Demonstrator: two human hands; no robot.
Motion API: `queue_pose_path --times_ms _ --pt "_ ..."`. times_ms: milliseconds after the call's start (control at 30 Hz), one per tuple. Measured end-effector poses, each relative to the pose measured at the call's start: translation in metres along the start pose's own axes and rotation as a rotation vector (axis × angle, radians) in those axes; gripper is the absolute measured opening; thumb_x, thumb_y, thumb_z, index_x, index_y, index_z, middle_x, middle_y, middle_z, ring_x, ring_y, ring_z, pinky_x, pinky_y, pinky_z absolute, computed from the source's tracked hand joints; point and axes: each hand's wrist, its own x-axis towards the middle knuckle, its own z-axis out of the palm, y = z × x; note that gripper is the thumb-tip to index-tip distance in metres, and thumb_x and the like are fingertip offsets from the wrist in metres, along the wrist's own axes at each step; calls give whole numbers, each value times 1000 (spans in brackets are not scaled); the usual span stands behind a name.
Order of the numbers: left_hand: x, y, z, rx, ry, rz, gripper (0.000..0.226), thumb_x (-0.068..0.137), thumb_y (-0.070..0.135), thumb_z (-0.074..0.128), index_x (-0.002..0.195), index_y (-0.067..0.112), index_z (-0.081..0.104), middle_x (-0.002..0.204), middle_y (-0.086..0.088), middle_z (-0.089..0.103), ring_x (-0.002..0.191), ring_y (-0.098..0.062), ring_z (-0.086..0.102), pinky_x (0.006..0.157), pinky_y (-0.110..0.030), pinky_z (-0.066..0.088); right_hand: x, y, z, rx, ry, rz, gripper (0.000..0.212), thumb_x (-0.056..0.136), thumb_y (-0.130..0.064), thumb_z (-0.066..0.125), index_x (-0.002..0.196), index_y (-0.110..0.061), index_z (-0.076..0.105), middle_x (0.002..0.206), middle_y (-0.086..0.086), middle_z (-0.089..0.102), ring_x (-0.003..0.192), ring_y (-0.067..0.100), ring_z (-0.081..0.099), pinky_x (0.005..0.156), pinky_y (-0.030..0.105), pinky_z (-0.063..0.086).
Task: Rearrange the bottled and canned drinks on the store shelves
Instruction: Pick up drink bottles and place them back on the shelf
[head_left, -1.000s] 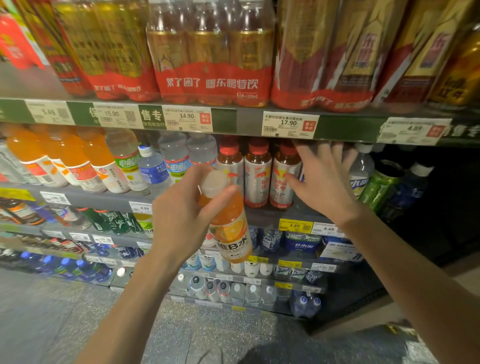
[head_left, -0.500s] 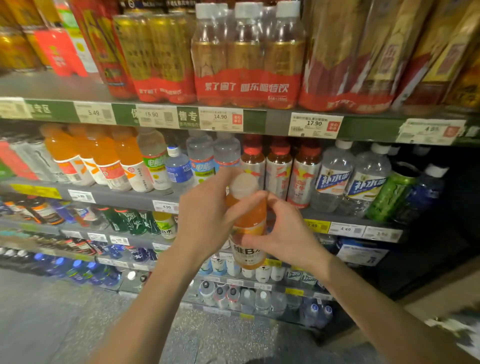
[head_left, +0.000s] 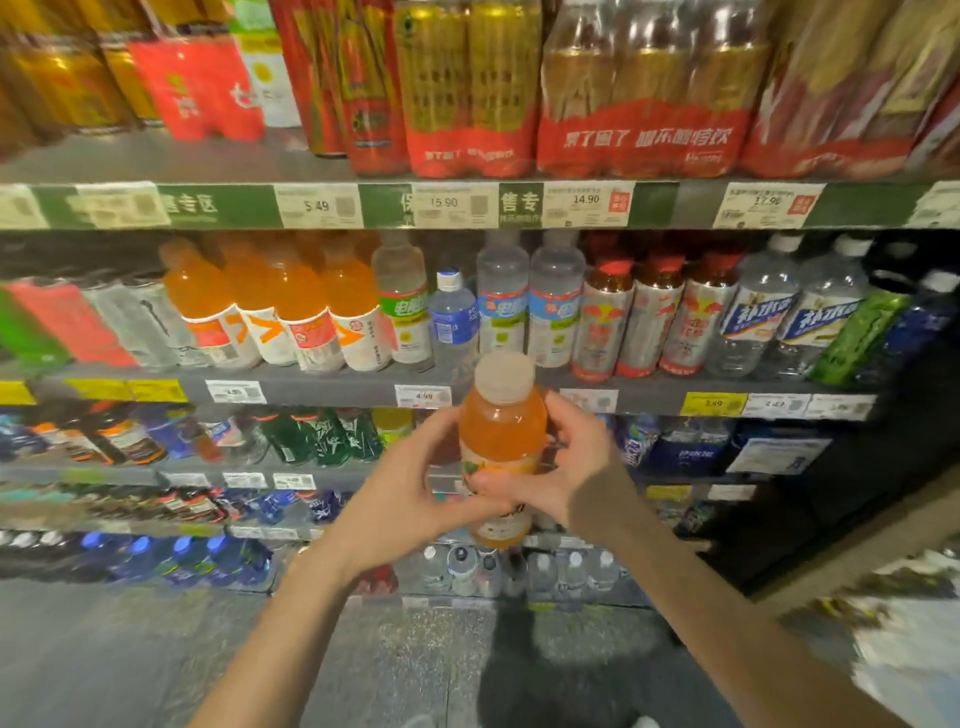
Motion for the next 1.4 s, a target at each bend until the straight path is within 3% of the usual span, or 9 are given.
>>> queue_pose_path --times_ms 167,367,567,700,867,967,1067,1200,1400 --pt "-22 -18 -20 -63 29 12 66 73 19 89 131 21 58 123 8 70 113 -15 67 97 -36 54 -14 -5 37 15 33 40 57 63 -15 96 111 -24 67 103 -8 74 97 6 70 83 26 59" --pt "-35 -27 -24 -37 120 36 60 69 21 90 123 23 64 116 13 72 109 -12 68 91 -27 55 -18 -6 52 10 34 113 61 55 -36 94 108 -26 65 109 -1 69 100 11 69 86 34 60" --pt "-35 -30 -4 -53 207 -7 68 61 39 93 121 26 64 113 21 71 108 -2 66 87 -12 50 -29 14 50 55 73 153 78 62 -26 97 128 -25 56 119 -15 67 111 -2 62 86 15 52" --pt "-32 -42 17 -72 217 -55 66 64 29 93 123 20 64 115 16 72 109 -6 67 91 -18 50 -33 33 40 83 58 211 67 64 -18 95 122 -25 62 115 -10 71 111 7 66 95 33 55" --pt "-26 -53 46 -73 278 -113 67 61 22 95 119 33 62 112 22 70 104 -1 67 88 -14 49 -31 54 20 96 -27 235 55 72 -6 89 119 -19 64 95 -18 71 91 -5 65 80 14 51" --pt "-21 -55 62 -68 317 -130 67 61 41 90 122 26 65 112 22 71 104 2 65 88 -10 46 -26 68 16 95 -47 244 56 72 -1 87 118 -23 62 94 -18 71 95 -3 65 80 13 50" --pt "-16 -66 74 -46 359 -135 72 64 43 91 126 20 65 114 17 72 104 1 66 88 -16 50 -22 86 19 109 -37 231 66 70 -8 91 125 -26 59 113 -8 71 109 5 66 90 21 54" --pt "-11 -94 89 -23 333 -144 67 67 29 91 128 28 64 113 16 72 105 -4 66 89 -27 55 -18 114 24 118 59 232 63 65 -8 93 118 -26 65 109 -9 74 104 7 69 90 29 57" --pt "-10 -154 120 46 307 -98 66 69 37 80 132 31 60 118 14 70 112 -8 65 93 -34 55 -22 175 34 38 167 130 62 58 -13 96 112 -30 68 100 -18 75 96 1 69 74 14 55"
